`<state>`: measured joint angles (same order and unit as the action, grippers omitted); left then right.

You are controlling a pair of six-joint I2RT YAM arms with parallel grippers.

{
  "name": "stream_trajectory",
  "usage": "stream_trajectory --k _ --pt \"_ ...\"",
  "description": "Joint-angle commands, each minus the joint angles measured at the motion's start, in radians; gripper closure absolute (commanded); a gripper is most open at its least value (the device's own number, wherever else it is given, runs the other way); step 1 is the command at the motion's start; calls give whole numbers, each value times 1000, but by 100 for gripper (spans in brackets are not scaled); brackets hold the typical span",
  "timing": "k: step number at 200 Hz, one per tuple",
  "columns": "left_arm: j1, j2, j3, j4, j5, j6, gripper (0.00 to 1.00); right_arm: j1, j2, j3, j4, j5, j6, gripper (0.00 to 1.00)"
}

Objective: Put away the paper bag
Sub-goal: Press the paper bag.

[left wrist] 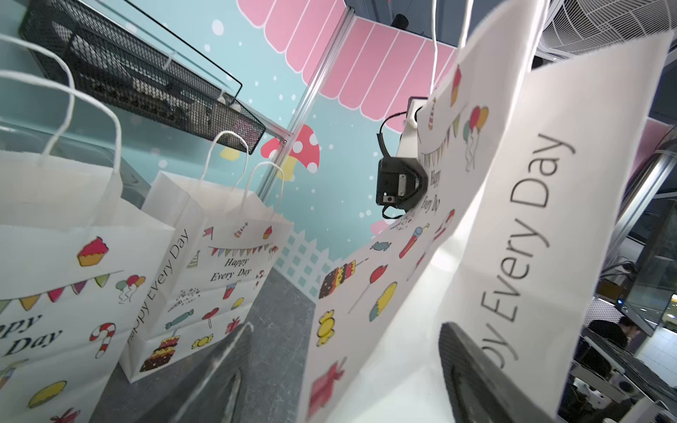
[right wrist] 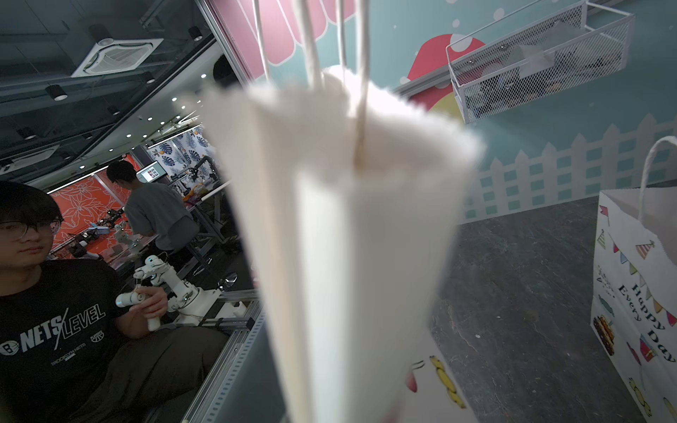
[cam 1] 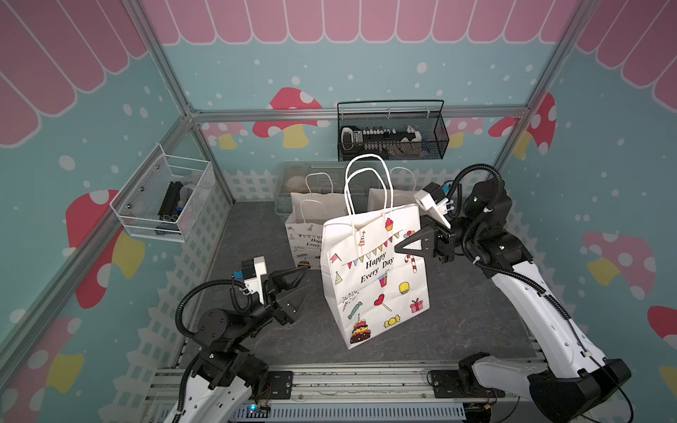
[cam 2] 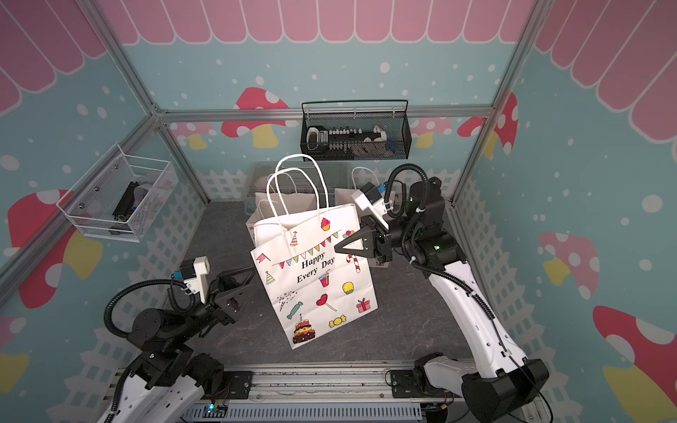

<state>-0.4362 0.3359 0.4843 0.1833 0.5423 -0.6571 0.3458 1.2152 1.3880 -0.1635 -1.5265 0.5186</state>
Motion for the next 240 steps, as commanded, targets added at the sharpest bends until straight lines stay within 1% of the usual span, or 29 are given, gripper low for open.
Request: stream_trajectory --k 1,21,35,52,68,81,105,127,139,165,185,209,229,240 --pt "-2 50 27 -110 21 62 19 -8 -20 24 21 -51 18 100" --pt "-13 86 31 -43 112 28 19 -7 -29 24 21 -38 30 100" --pt "-38 103 45 -57 135 45 19 -7 -37 23 19 -34 32 100" --pt "-72 134 73 -122 130 105 19 -7 -49 20 16 -29 26 100" --pt "-107 167 71 -82 122 108 19 -5 -52 20 5 -24 18 100" --pt "-161 204 83 -60 103 130 19 -4 -47 20 -7 -18 9 100" --pt "-279 290 138 -84 55 212 19 1 -37 15 -14 -11 8 100" --pt "-336 362 173 -59 53 231 20 5 -38 10 -14 -5 8 100" --pt "-348 386 181 -48 54 231 25 7 -40 8 -14 0 8 100" --pt "-351 378 178 -54 42 229 47 7 -52 6 -14 19 15 100" --pt "-351 348 177 -79 18 230 57 7 -58 6 -10 63 36 100" --pt "-351 328 178 -92 0 215 69 7 -69 -7 17 151 80 88" --pt "-350 335 185 -90 -7 185 81 7 -87 -36 56 223 117 74" --pt "-349 346 191 -85 -4 166 85 7 -102 -59 80 259 135 67"
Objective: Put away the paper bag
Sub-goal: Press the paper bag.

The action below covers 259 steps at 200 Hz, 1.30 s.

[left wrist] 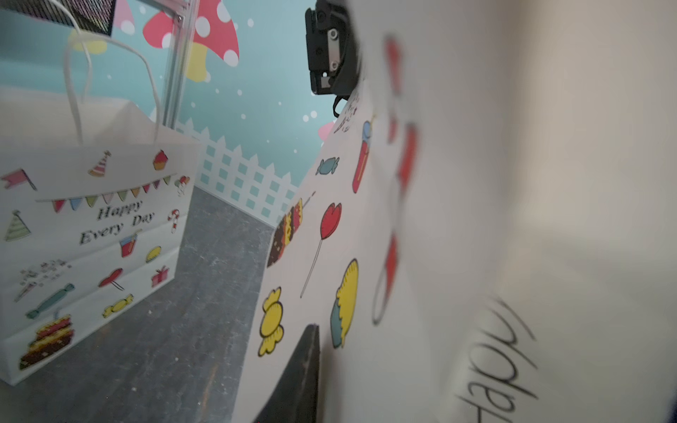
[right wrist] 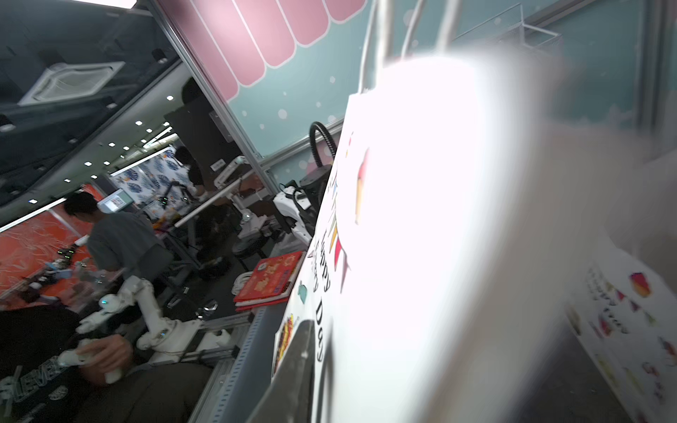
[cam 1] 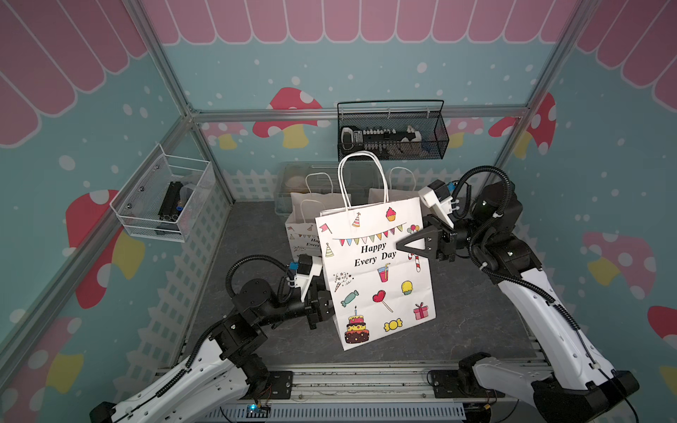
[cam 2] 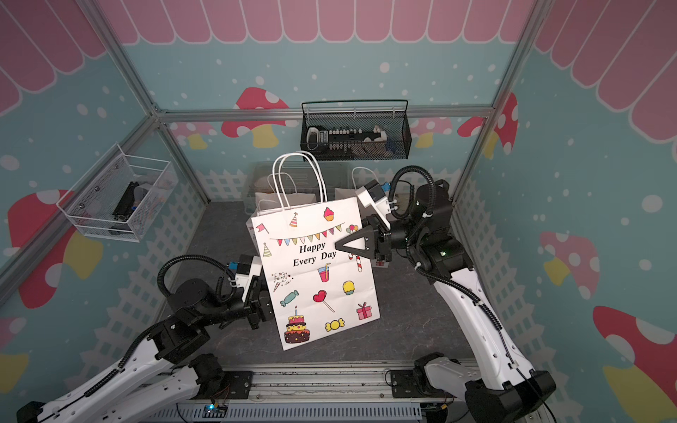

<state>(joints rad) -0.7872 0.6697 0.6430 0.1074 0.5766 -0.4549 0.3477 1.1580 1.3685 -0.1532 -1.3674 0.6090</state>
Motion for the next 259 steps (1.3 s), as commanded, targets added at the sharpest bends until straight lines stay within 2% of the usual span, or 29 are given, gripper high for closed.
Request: stream_trajectory --k 1,27,43,69,115,182,215,240,259 --pt "2 13 32 -8 -38 -37 86 5 -47 -42 75 103 48 66" --pt "2 45 40 15 -7 -68 87 8 -93 -125 256 146 179 49" --pt "2 50 40 22 -7 -75 87 15 -116 -155 307 158 215 44" --pt "4 38 19 105 26 -117 87 48 -140 -195 295 156 195 39" --pt "13 45 20 283 158 -248 87 73 -183 -235 282 109 177 35" --pt "13 9 13 308 243 -271 87 62 -219 -173 43 89 6 9" --pt "13 -27 18 266 251 -244 87 42 -224 -164 32 85 7 4" --pt "13 -51 31 176 211 -184 87 42 -225 -164 40 108 34 2" --pt "13 -47 52 85 170 -126 87 43 -227 -187 128 118 116 11"
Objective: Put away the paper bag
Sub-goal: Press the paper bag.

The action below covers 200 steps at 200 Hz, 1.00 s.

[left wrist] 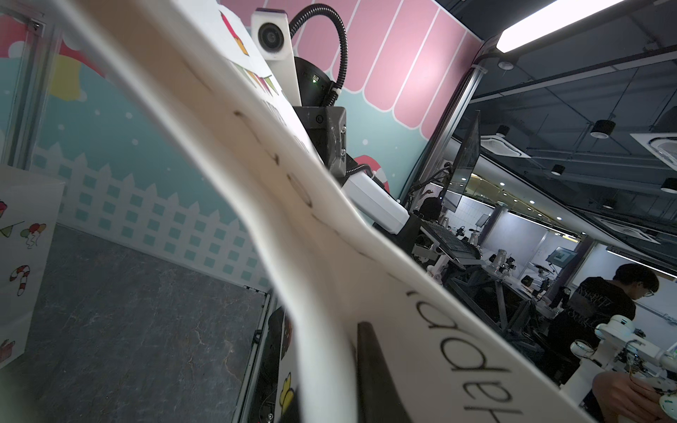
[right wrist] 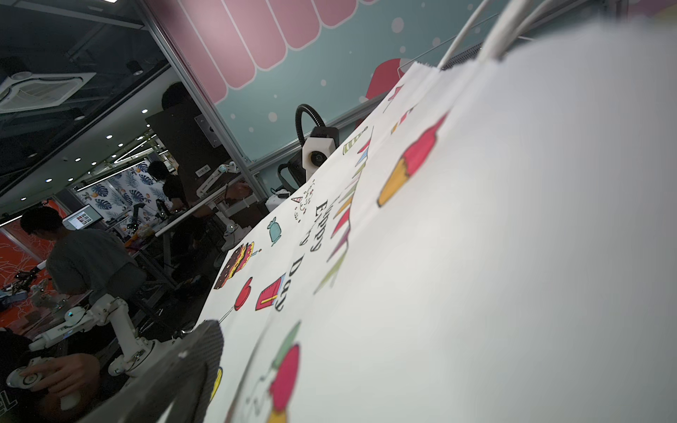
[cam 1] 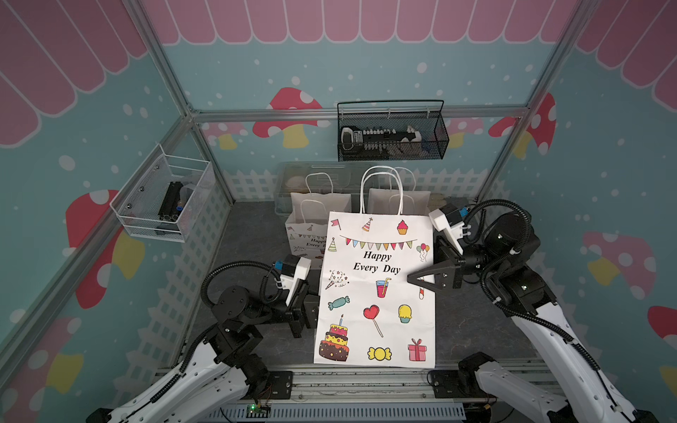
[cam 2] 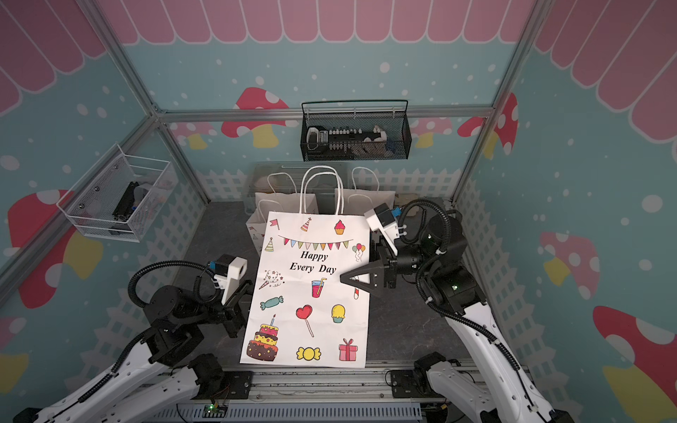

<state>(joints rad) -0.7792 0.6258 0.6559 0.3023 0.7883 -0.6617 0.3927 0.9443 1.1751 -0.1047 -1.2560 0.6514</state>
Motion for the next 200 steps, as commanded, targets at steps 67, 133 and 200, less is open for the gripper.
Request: stream_trajectory --k 67,133,200 --pt "5 55 29 -141 -161 147 86 56 -13 -83 334 58 272 56" --pt "6 31 17 -140 -110 134 52 57 -27 -30 108 79 87 100" --pt "78 -99 40 -216 -61 126 5 32 -10 44 -29 71 -13 100"
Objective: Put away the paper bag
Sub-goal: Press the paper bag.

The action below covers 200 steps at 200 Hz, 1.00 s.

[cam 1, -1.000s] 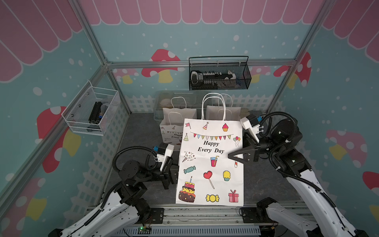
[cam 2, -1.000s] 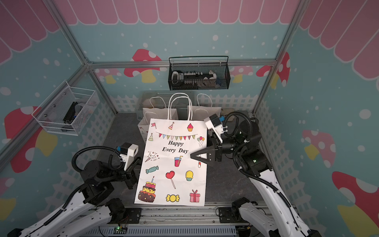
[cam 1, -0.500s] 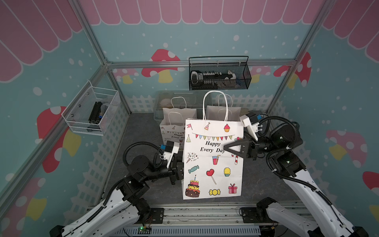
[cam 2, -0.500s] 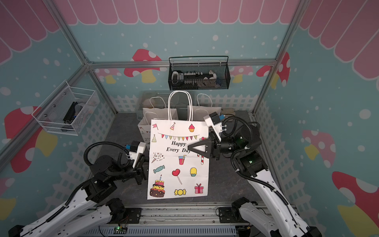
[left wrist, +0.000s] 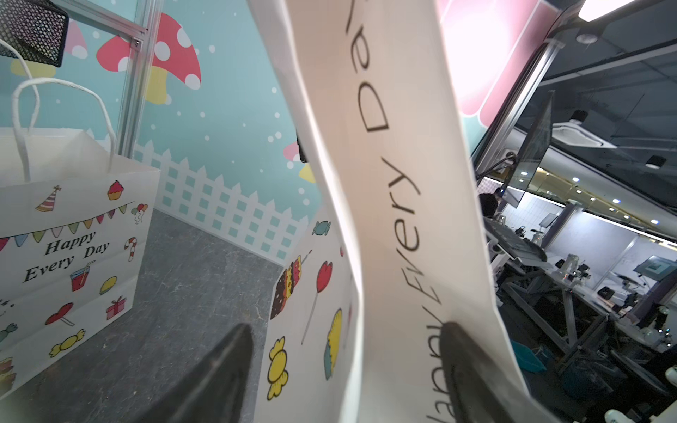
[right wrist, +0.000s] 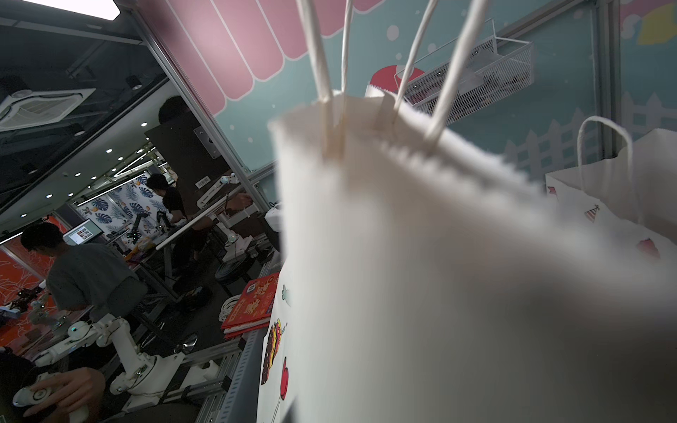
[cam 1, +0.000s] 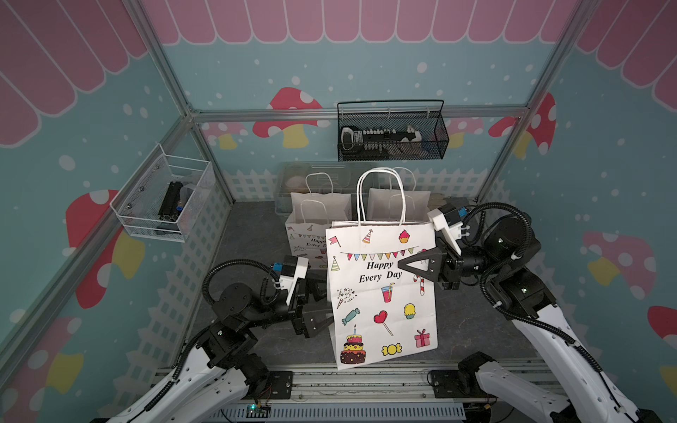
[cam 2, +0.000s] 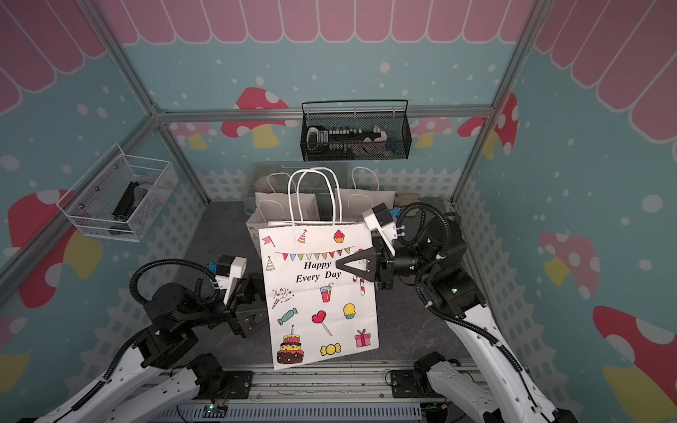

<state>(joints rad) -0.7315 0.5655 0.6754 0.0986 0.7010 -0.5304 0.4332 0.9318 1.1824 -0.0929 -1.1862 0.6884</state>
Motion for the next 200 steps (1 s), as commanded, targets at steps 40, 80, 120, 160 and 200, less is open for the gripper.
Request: stream_trajectory --k 40,80,120,160,200 --pt "40 -4 14 179 67 -113 1 -7 19 11 34 17 7 100" --pt "41 41 27 280 83 -156 1 -7 9 5 31 6 -11 100" --pt "41 108 53 271 75 -142 3 -6 3 -22 115 -9 48 100" --pt "41 187 79 200 56 -108 23 -5 2 -23 160 8 79 100" --pt "41 203 82 130 23 -65 53 -5 -5 -33 136 76 72 94"
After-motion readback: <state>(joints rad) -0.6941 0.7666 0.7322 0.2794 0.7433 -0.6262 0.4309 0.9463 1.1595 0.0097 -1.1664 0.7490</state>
